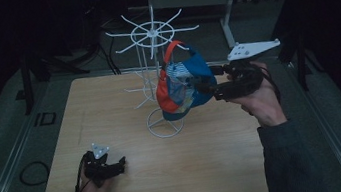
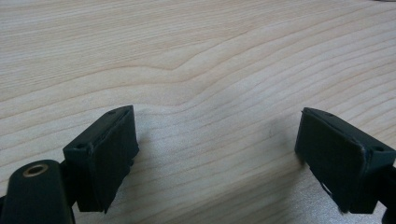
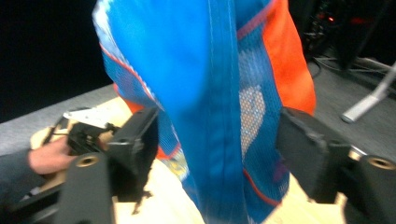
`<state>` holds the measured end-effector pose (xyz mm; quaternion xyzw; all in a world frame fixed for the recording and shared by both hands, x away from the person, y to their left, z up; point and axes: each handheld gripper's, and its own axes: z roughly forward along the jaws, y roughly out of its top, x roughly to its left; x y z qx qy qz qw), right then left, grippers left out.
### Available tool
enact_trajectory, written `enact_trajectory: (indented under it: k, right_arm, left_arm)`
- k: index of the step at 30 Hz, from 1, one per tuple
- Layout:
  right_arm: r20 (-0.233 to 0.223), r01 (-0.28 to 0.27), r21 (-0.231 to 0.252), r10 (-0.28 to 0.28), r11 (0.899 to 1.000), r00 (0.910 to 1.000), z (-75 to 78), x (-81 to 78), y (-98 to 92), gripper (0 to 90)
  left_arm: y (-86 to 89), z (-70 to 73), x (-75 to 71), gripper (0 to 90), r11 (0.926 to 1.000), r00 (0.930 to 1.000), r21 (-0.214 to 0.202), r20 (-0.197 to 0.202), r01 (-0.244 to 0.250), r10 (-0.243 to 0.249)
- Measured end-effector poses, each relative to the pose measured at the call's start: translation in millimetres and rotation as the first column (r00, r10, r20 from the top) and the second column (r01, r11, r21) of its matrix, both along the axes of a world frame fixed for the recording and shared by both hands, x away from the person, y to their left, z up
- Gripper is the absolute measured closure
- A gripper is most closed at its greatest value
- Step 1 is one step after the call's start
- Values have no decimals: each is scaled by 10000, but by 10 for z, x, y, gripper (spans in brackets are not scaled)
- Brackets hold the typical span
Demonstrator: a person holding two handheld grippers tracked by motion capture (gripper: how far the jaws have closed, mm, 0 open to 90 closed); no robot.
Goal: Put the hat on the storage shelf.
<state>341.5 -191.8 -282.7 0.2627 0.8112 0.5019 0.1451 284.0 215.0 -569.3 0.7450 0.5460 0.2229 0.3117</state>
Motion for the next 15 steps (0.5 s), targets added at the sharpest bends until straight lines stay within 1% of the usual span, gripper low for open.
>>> enact_trajectory:
  k: [3,6,11,15]
  right_arm:
    - [15,245,-167,-245,9996,9997,-55,6,-17,214]
    - [-42,433,-177,-434,9989,9990,-105,12,-37,182]
    - [-161,613,-156,-615,9980,9980,-180,25,-84,166]
    - [-260,664,-284,-671,9974,9974,-238,26,-120,162]
  left_arm:
    - [0,0,0,134,10000,10000,3,-1,0,0]
    - [0,0,0,134,10000,10000,4,4,1,-1]
    - [0,0,0,133,10000,10000,-1,1,-2,2]
    - [0,0,0,134,10000,10000,-4,1,-1,1]
